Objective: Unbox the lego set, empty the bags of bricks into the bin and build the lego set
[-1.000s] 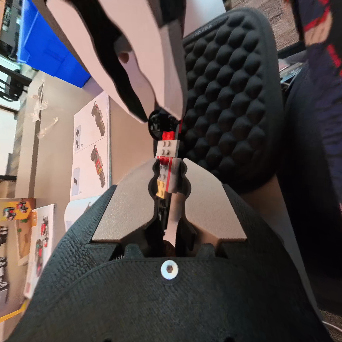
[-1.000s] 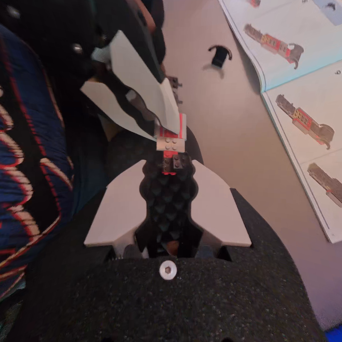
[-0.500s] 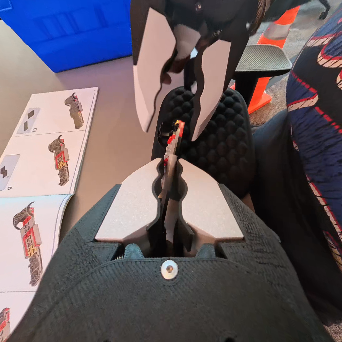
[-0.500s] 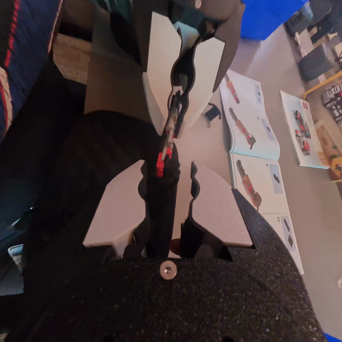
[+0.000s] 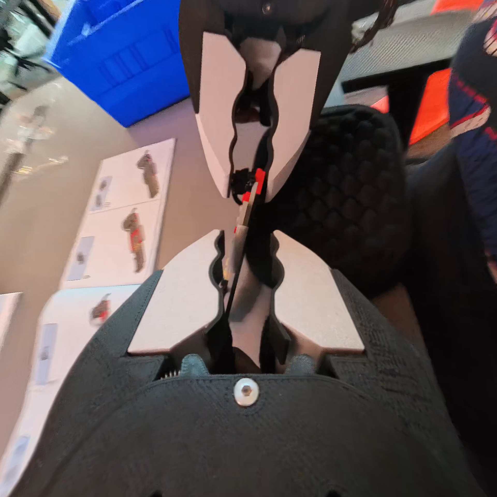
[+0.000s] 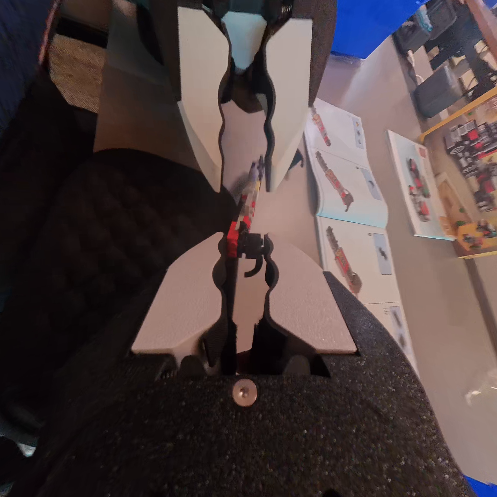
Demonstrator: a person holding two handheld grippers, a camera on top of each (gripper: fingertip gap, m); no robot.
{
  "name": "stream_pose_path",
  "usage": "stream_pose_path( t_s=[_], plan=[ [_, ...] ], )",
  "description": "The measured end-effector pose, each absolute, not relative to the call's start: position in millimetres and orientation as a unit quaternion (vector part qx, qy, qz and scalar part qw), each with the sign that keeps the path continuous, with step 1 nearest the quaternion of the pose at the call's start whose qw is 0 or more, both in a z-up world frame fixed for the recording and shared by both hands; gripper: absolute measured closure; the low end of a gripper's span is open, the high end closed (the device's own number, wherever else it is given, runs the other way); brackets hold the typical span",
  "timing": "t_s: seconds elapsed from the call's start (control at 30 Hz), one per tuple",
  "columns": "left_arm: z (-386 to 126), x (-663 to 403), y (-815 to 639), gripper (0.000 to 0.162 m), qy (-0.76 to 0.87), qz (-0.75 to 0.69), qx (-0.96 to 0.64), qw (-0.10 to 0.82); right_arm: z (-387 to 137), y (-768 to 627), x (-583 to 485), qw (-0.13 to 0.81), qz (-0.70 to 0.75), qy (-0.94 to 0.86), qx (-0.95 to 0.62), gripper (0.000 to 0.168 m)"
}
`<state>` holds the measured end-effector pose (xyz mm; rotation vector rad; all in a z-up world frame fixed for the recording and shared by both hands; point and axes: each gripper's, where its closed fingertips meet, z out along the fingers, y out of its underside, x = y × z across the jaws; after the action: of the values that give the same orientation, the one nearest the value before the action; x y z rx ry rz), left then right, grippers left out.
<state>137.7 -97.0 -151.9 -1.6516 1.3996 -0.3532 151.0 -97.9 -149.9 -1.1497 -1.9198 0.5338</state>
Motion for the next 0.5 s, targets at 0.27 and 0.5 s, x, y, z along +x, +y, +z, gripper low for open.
stream_pose_path(
  t_s=[0.27, 0.5],
  plan=[
    [-164.7, 134.0, -61.4, 0.128, 0.648, 0.106, -0.604, 0.452, -139.1, -82.4, 144.6, 0.410, 0.140, -0.793, -0.428, 0.143],
    [-151.9, 135.1, -51.4, 0.147, 0.621, 0.108, -0.616, 0.472, -124.5, -74.1, 146.0, 0.425, 0.119, -0.784, -0.437, 0.143]
  ],
)
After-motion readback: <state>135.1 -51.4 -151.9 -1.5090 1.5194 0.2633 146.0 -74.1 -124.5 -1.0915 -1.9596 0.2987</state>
